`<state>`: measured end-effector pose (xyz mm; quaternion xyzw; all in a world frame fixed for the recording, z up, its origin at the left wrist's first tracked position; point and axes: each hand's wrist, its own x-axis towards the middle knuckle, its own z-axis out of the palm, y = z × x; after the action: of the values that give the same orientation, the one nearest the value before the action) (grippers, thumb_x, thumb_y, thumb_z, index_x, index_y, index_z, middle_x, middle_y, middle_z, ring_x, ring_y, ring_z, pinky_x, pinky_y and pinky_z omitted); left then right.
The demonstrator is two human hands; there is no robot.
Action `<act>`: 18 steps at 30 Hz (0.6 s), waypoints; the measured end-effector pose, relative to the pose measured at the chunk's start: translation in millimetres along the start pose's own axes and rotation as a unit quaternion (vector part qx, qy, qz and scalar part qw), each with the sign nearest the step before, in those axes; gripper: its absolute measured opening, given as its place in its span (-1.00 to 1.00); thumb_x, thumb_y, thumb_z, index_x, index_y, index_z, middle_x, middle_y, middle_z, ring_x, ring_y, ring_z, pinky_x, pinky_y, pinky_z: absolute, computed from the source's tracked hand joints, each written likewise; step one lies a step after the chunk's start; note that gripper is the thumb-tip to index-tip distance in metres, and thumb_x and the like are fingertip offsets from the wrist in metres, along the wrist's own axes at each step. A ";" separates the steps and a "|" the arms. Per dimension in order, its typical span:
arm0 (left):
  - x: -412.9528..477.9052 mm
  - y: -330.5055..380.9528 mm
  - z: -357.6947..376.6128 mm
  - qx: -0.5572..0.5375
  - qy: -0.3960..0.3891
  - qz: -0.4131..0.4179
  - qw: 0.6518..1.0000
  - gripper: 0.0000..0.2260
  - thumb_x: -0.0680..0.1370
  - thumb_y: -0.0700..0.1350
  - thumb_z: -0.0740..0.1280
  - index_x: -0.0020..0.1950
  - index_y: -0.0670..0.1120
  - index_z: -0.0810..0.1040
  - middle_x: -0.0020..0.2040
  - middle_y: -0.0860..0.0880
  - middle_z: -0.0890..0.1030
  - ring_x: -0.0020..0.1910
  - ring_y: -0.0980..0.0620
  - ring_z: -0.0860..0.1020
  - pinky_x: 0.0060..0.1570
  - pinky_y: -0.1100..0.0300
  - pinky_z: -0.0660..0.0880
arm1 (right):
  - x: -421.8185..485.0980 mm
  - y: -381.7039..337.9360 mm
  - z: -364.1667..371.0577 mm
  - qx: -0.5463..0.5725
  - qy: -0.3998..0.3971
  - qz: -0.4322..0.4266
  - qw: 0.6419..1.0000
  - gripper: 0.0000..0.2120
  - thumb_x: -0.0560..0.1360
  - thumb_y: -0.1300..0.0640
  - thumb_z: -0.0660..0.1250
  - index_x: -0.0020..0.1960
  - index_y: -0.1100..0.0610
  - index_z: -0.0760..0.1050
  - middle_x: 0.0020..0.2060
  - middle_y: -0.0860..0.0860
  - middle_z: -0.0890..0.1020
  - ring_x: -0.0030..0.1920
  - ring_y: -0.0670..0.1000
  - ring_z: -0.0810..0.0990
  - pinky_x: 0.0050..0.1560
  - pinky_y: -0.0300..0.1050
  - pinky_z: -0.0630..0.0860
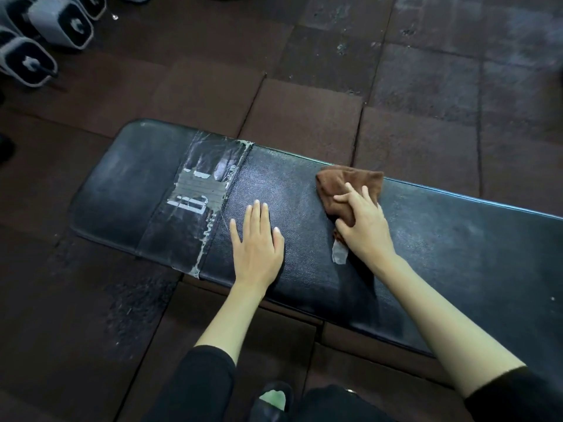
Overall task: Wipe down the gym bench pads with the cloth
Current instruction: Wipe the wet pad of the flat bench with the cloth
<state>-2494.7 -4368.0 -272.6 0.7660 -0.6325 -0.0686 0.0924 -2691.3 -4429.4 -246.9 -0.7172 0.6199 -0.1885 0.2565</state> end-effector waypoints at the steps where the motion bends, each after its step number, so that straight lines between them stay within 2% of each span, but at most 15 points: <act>1: 0.4 0.1 -0.7 -0.003 0.003 0.000 1.000 -0.46 0.57 0.04 -0.11 0.51 -0.14 0.18 0.52 -0.08 0.18 0.51 0.00 0.10 0.44 -0.11 -0.06 | -3.4 -1.2 -1.3 0.001 -0.004 -0.001 1.000 -0.60 0.39 0.26 0.35 0.22 0.07 0.46 0.45 -0.02 0.32 0.51 0.15 0.12 0.41 0.04 0.10; 8: -2.7 12.0 -5.8 -0.021 0.007 0.017 1.000 -0.48 0.57 0.03 -0.08 0.48 -0.14 0.25 0.50 -0.08 0.25 0.50 -0.01 0.15 0.44 -0.11 -0.01 | -38.8 -7.3 -7.2 0.042 -0.022 0.019 0.999 -0.61 0.40 0.27 0.34 0.19 0.00 0.48 0.40 -0.12 0.39 0.49 0.06 0.19 0.37 -0.06 0.20; 11: -5.6 20.5 -10.8 -0.038 0.000 0.020 0.999 -0.51 0.58 -0.01 -0.02 0.48 -0.14 0.24 0.50 -0.07 0.25 0.50 0.00 0.15 0.44 -0.10 -0.01 | -51.3 -10.4 -13.0 0.072 -0.015 0.032 0.997 -0.61 0.39 0.25 0.34 0.15 -0.08 0.48 0.29 -0.16 0.51 0.44 0.02 0.31 0.28 -0.07 0.32; 13: -7.8 25.8 -15.7 -0.050 -0.002 0.020 0.999 -0.51 0.58 -0.01 -0.01 0.48 -0.15 0.25 0.48 -0.08 0.28 0.49 -0.01 0.17 0.44 -0.10 0.03 | -57.4 -14.1 -18.8 0.098 -0.007 0.054 0.994 -0.60 0.37 0.25 0.34 0.11 -0.13 0.48 0.11 -0.18 0.60 0.29 0.01 0.48 0.15 -0.12 0.42; 15: -10.2 31.1 -22.4 -0.055 0.001 0.026 0.998 -0.49 0.57 0.01 -0.05 0.47 -0.15 0.27 0.46 -0.08 0.32 0.47 -0.02 0.21 0.43 -0.11 0.08 | -61.8 -18.6 -25.5 0.129 0.000 0.089 0.988 -0.59 0.36 0.24 0.33 0.08 -0.18 0.48 -0.06 -0.21 0.62 0.02 -0.04 0.61 0.03 -0.15 0.48; 16: -11.1 33.6 -26.1 -0.057 0.002 0.030 0.998 -0.48 0.56 0.02 -0.07 0.46 -0.16 0.28 0.45 -0.08 0.33 0.47 -0.02 0.22 0.42 -0.11 0.09 | -63.8 -20.5 -29.2 0.145 0.004 0.106 0.984 -0.59 0.36 0.24 0.32 0.07 -0.20 0.48 -0.12 -0.21 0.63 -0.08 -0.08 0.62 -0.01 -0.16 0.50; 18: -13.2 38.4 -34.7 -0.064 0.000 0.038 0.997 -0.47 0.56 0.02 -0.08 0.46 -0.16 0.29 0.44 -0.07 0.35 0.46 -0.02 0.24 0.42 -0.11 0.11 | -68.4 -23.8 -36.2 0.185 0.013 0.136 0.973 -0.59 0.37 0.25 0.31 0.07 -0.20 0.49 -0.14 -0.18 0.64 -0.16 -0.15 0.60 -0.04 -0.18 0.52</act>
<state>-2526.2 -4360.1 -230.2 0.7340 -0.6554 -0.1047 0.1437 -2704.7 -4364.5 -200.4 -0.5636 0.6694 -0.2722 0.4002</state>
